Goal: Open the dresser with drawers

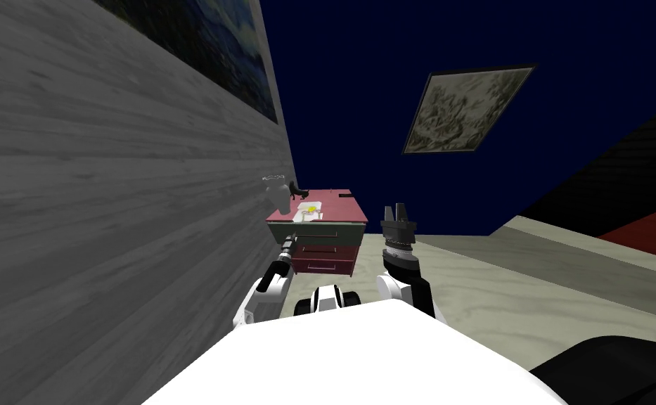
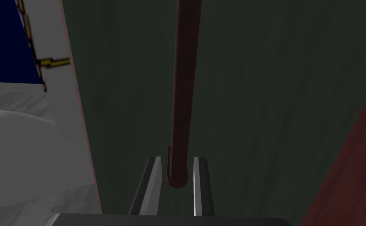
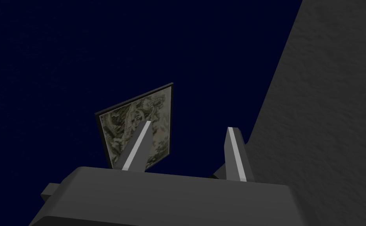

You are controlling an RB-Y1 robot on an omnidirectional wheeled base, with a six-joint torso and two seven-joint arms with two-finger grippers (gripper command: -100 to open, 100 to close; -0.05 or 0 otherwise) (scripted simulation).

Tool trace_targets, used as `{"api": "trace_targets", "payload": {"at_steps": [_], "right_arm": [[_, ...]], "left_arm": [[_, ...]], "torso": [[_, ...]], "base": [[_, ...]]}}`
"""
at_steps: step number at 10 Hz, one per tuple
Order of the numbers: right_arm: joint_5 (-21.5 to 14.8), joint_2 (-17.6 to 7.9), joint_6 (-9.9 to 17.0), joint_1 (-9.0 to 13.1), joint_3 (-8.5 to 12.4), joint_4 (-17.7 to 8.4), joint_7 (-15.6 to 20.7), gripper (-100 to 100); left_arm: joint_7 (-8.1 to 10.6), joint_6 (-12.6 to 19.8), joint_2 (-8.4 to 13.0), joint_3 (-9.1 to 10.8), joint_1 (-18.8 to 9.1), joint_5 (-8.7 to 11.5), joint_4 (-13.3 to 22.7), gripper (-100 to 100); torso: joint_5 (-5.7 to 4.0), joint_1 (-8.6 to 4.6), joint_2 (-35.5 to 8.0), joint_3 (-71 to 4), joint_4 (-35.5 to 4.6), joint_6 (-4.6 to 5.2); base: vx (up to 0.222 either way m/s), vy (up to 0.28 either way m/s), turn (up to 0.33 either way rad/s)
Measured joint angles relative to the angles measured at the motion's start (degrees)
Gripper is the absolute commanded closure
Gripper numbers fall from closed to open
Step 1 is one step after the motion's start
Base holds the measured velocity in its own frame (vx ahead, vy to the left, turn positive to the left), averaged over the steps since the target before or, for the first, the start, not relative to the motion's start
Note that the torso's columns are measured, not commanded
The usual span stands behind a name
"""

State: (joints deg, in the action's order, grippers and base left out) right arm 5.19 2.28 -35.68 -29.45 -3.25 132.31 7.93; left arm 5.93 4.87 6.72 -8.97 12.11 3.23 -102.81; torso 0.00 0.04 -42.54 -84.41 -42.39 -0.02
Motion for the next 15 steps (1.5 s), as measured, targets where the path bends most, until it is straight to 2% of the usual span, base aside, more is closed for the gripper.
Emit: {"api": "trace_targets", "payload": {"at_steps": [11, 12, 15], "right_arm": [[0.00, 0.00, 0.00, 0.00, 0.00, 0.00, 0.00, 0], [0.00, 0.00, 0.00, 0.00, 0.00, 0.00, 0.00, 0], [0.00, 0.00, -0.01, -0.04, 0.00, 0.01, 0.00, 0]], "left_arm": [[0.28, 0.27, 1.40, -1.94, 3.63, 0.31, -3.39, 100], [0.31, 0.23, 1.56, -2.17, 4.05, 0.34, -3.83, -100], [0.53, 2.58, 2.20, -2.24, 5.09, 0.51, -7.43, -100]], "torso": [[0.00, 0.06, 0.18, -0.11, 0.05, -0.04], [-0.01, 0.08, 0.15, -0.11, 0.03, -0.09], [-0.03, -0.13, 0.68, -0.44, 0.23, 0.02]], "base": [[-0.158, 0.027, 0.017], [-0.079, 0.016, 0.008], [0.053, -0.013, 0.015]]}}
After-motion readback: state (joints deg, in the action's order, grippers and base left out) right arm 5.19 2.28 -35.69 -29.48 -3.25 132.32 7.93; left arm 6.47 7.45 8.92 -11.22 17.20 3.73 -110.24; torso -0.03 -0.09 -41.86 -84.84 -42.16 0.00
